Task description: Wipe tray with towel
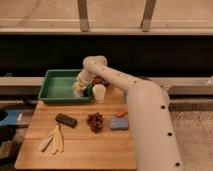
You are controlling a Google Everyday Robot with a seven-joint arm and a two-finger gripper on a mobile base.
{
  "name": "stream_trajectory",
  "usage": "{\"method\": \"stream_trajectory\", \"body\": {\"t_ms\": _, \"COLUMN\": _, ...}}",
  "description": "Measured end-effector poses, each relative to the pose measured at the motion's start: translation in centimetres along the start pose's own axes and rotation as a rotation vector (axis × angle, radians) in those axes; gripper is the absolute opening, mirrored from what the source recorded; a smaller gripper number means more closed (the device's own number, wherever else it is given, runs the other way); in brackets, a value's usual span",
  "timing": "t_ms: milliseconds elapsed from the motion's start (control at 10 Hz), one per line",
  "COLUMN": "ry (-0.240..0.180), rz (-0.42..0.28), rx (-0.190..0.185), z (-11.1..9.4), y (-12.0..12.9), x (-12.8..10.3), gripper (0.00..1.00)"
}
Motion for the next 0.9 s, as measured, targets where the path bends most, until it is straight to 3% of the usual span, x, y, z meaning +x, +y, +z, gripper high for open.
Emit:
{"method": "stream_trajectory", "body": {"t_ms": 200, "ry": -0.018, "rz": 0.015, "rx": 0.025, "z": -1.2, "y": -2.2, "x": -0.2, "gripper": 0.00}}
{"method": "stream_trajectory", "body": {"t_ms": 400, "ry": -0.037, "rz": 0.000, "rx": 0.021, "z": -0.9, "y": -2.9, "x": -1.7, "gripper": 0.00}}
{"method": "stream_trajectory", "body": {"t_ms": 600, "ry": -0.046, "rz": -0.030, "rx": -0.004, "z": 0.7, "y": -2.2, "x": -4.2, "gripper": 0.00}}
{"method": "stream_trajectory", "body": {"t_ms": 900, "ry": -0.065, "rz": -0.101, "rx": -0.077, "z": 3.7, "y": 0.6, "x": -8.3, "gripper": 0.00}}
